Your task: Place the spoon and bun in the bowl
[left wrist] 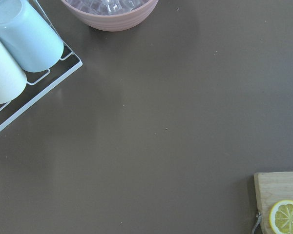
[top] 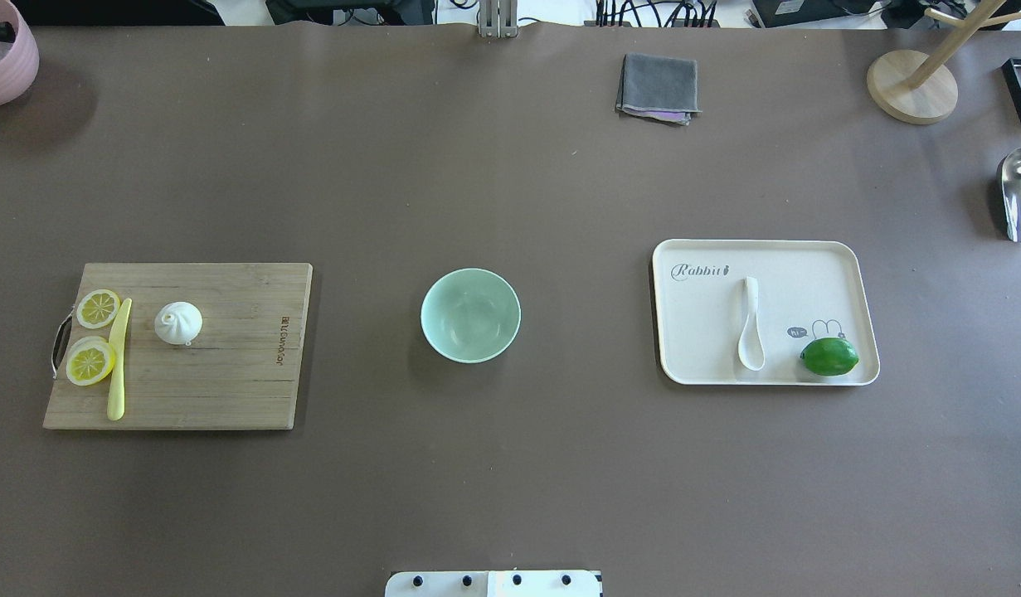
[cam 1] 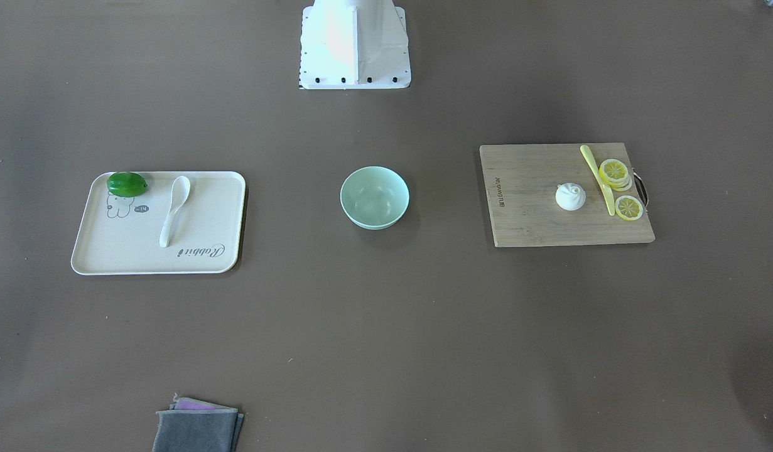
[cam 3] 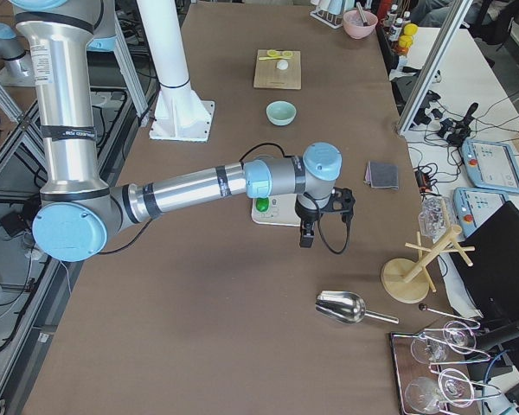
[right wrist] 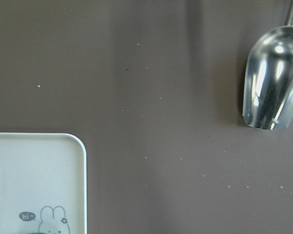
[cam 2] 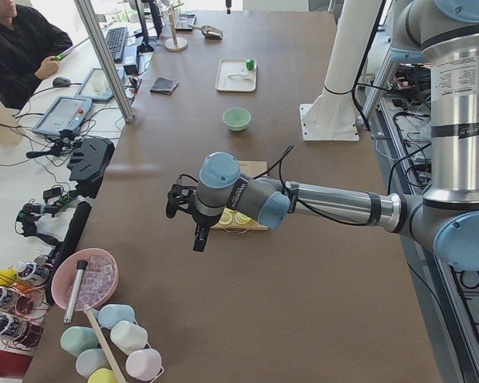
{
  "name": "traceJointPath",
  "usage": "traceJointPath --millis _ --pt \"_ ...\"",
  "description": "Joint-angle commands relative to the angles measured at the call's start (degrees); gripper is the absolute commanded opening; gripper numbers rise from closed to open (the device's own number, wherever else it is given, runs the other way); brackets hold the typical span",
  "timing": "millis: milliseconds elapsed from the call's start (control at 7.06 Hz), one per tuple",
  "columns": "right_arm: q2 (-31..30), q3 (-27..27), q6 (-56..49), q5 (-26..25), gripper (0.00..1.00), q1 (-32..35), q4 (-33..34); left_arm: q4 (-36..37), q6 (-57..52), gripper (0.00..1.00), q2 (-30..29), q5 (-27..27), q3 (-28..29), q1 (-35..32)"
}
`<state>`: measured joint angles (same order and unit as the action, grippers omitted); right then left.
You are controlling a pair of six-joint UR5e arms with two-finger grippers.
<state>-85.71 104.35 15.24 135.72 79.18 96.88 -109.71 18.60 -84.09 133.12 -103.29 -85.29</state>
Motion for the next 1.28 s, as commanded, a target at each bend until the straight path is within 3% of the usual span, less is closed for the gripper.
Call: traceJointPath --millis 0,283,425,709,850,992,1134 --pt "4.21 2.78 1.99 -2.47 1.0 -7.0 0.15 -2.51 1.79 0.98 -2.47 0.03 -0.25 2.4" --pt "7.72 0.78 6.78 -6.48 1.0 -13.5 -0.29 -11.95 2.05 0.98 -2.83 -0.23 1.76 7.31" --pt "8.01 0.68 13.35 -6.61 1.0 -16.57 -4.38 -14.28 2.93 0.98 -2.83 0.12 3.34 7.77" --pt "8.27 -1.24 33.82 -7.74 1.0 -24.65 -15.7 -16.04 12.84 0.98 -6.06 0.03 5.02 10.57" --pt "8.27 -3.95 34.76 -10.45 1.0 -27.39 -21.42 -16.06 13.04 0.98 -7.04 -0.93 6.94 14.41" --pt "8.27 -6.41 36.25 -14.39 1.0 -29.68 -23.21 -16.15 13.31 0.98 -8.09 -1.2 6.96 14.97" --pt "8.27 -7.83 38.09 -14.6 1.0 -30.66 -24.19 -16.23 13.31 0.98 -8.28 -1.11 6.96 15.06"
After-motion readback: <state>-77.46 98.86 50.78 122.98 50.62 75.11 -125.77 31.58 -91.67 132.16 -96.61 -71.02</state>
